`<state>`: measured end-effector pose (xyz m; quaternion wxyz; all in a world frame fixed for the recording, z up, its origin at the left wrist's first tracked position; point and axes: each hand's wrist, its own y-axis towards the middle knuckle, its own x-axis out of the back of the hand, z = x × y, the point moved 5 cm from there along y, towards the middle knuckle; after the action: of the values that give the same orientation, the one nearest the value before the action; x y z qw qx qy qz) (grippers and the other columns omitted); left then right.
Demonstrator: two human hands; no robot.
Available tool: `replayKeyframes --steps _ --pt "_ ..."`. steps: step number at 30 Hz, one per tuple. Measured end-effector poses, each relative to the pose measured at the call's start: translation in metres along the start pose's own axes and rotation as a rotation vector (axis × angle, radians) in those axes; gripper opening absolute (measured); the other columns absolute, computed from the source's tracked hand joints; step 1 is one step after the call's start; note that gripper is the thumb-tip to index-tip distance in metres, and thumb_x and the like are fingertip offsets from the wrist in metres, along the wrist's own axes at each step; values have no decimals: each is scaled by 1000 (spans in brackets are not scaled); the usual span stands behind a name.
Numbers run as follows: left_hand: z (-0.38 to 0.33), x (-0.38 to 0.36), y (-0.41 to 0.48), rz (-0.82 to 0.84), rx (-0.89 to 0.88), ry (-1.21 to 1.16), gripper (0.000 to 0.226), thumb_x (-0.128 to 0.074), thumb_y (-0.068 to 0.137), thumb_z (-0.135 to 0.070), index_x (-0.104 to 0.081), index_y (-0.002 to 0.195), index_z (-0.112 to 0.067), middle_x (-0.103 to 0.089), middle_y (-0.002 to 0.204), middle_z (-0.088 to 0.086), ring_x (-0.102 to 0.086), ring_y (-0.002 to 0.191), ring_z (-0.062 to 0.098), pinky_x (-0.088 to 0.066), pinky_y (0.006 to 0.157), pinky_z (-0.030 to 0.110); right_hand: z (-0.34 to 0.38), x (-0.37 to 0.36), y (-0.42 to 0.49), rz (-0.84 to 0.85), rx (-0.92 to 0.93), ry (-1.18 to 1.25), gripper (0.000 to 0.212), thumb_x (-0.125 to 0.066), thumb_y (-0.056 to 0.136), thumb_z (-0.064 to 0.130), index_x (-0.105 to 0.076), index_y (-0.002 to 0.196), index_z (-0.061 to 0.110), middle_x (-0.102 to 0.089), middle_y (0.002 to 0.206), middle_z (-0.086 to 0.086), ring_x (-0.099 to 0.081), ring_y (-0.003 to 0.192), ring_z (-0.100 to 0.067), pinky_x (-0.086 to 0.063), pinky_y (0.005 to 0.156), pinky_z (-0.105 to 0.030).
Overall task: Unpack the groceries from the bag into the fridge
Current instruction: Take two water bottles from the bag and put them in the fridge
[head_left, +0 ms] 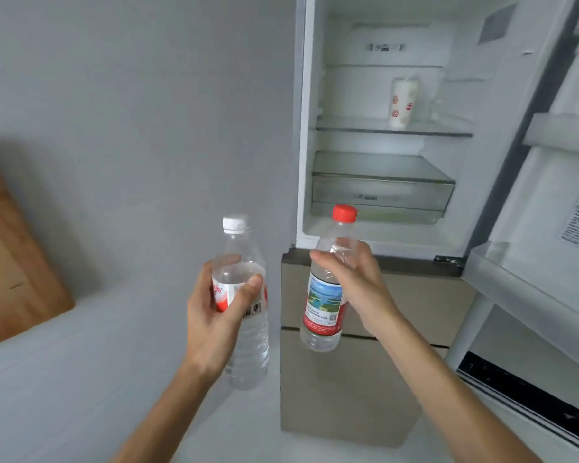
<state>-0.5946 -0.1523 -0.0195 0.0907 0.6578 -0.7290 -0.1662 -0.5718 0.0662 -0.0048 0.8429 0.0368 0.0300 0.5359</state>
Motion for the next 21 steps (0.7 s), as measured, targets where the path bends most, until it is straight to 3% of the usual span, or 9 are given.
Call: replayKeyframes --steps 5,8,12,17,21 --pt "-18 -79 87 100 -107 -38 56 -71 69 -52 -62 115 -21 -73 93 3 -71 83 18 -57 71 24 41 54 67 -78 94 40 42 -79 76 35 -56 111 27 -68 98 10 -69 78 3 -48 66 -21" --pt "-36 -129 137 138 -171 -75 56 -71 69 -51 -63 115 -19 -72 96 3 -71 86 16 -56 72 22 66 83 100 -136 166 33 40 -79 75 36 -55 107 29 -68 100 10 -69 82 1 -48 64 -17" --pt "-53 -181 191 166 -212 -115 49 -77 72 -47 -65 113 -24 -73 97 2 -72 89 18 -58 73 28 100 114 135 -211 265 -44 39 -79 75 38 -54 104 33 -67 99 15 -66 90 0 -48 70 -19" --pt "-75 -232 261 171 -291 -158 28 -82 77 -23 -66 98 -32 -74 92 -9 -69 85 4 -54 73 17 141 143 188 -323 409 -137 46 -83 68 40 -59 106 32 -69 96 19 -66 89 4 -49 76 -22" --pt "-80 -260 331 204 -309 -134 39 -85 75 -20 -67 110 -19 -74 99 -2 -71 90 12 -56 79 25 164 148 240 -383 481 -178 44 -83 64 51 -66 101 36 -69 105 6 -69 95 -9 -57 85 -37"
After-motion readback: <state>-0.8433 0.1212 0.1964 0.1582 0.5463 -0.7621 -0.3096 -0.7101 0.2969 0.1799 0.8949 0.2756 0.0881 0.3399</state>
